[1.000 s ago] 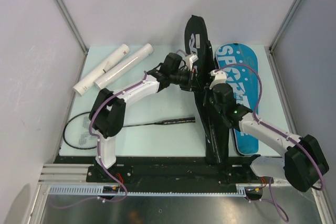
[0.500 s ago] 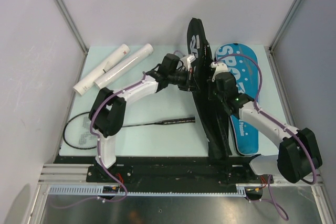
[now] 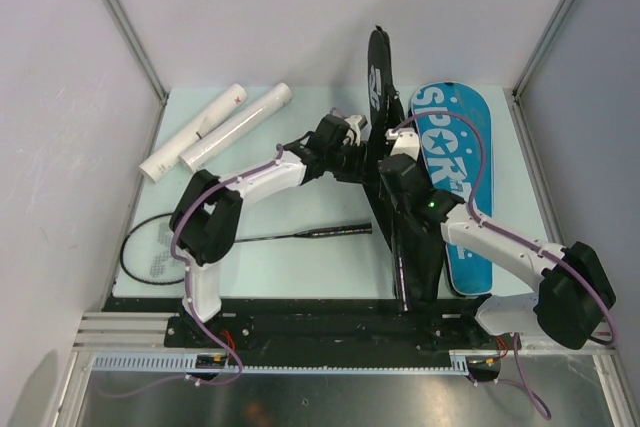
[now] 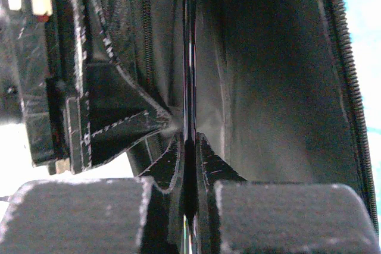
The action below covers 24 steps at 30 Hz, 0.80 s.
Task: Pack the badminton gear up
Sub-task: Place the racket in the racket bag.
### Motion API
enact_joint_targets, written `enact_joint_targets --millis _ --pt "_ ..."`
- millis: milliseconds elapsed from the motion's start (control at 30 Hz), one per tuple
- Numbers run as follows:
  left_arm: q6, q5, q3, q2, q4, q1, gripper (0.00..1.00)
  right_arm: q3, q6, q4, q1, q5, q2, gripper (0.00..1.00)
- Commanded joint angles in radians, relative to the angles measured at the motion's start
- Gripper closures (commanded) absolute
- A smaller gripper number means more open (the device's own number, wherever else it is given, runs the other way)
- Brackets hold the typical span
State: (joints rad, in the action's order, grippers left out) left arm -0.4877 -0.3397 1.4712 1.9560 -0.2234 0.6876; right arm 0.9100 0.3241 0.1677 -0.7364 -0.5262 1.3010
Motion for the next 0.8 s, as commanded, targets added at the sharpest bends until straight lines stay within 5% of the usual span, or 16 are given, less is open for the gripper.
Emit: enact_joint_targets --millis 0,200,267,300,367,633,767 --pt "0.0 0.186 -0.022 -0.103 -0.044 0.035 0.51 0.076 0.052 -0.102 -0.008 -0.166 -0.051 1.0" --pt "-0.011 0.197 -0.012 -0.115 -0.051 0.092 0.49 0.098 0.044 -0.108 -0.021 -0.178 -0.026 1.0" --pt "0.012 0.162 0.012 -0.094 -0.059 0.098 0.61 0.099 0.029 -0.115 -0.018 -0.164 -0.026 1.0" --pt "0.029 0.154 0.026 -0.086 -0.071 0.098 0.82 0.101 0.015 -0.122 -0.017 -0.156 -0.025 1.0" --pt "0.084 0.131 0.066 -0.074 -0.124 0.095 1.0 0.099 -0.063 -0.138 0.005 -0.078 -0.028 1.0" --pt "0.222 -0.091 0.034 -0.095 -0.166 0.056 1.0 0.107 -0.206 -0.097 0.219 0.257 -0.058 1.0" --pt "0.244 -0.304 0.034 -0.069 -0.165 0.007 1.0 0.106 -0.377 -0.16 0.22 0.281 -0.04 1.0"
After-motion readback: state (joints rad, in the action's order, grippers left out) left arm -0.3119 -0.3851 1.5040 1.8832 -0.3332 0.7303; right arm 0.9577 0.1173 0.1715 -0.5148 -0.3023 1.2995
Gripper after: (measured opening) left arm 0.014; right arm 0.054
